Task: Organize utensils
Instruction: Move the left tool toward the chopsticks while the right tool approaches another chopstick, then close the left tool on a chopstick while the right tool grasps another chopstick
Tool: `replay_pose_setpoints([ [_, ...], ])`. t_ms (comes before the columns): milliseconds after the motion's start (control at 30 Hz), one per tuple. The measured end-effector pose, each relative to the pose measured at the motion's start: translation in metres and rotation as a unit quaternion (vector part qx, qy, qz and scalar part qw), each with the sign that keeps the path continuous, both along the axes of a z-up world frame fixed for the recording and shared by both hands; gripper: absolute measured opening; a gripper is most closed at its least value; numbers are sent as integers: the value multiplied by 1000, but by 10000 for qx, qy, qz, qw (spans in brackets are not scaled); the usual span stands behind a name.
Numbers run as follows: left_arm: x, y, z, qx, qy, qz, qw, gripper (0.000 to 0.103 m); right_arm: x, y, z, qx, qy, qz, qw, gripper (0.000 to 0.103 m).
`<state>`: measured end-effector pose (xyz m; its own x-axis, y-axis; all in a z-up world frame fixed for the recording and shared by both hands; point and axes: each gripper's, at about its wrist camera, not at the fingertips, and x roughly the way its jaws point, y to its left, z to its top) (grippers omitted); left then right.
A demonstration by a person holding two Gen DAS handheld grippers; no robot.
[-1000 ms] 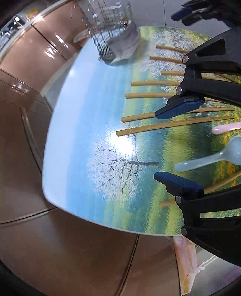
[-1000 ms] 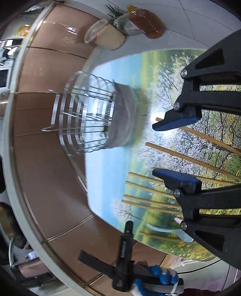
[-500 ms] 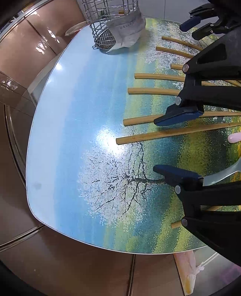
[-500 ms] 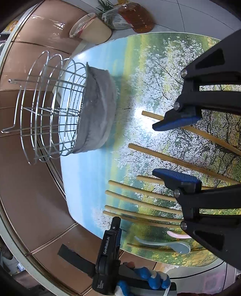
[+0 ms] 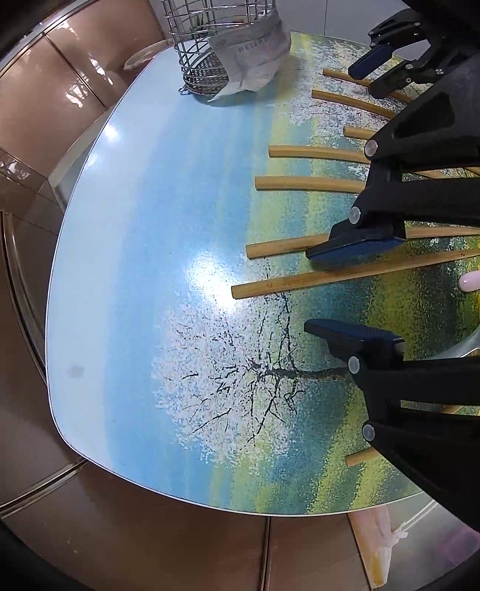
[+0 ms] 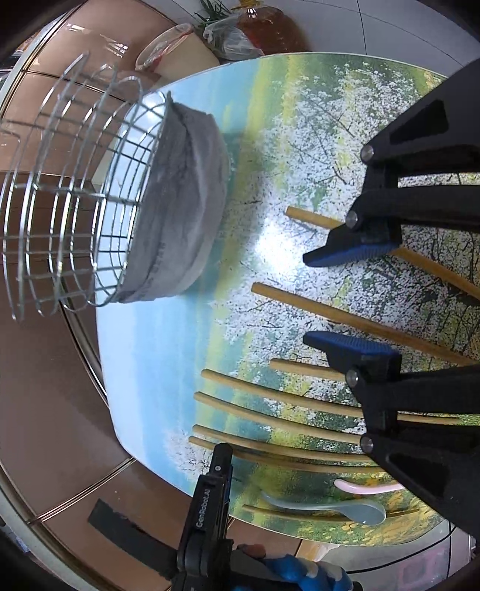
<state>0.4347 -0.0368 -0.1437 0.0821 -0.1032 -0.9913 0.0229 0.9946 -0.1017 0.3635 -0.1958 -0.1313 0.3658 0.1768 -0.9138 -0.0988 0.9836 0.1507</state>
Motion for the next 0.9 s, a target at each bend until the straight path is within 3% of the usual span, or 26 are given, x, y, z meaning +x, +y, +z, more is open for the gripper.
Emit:
replay_pose_setpoints([
  [633,3,-4,-3,278,51,27,9996,26,23,29,-25,-371,303,0,9989,26],
  [900,-1,-15,-3,510,-83,-29,9987,20,25,43,-27,-475,371,-70,9982,17],
])
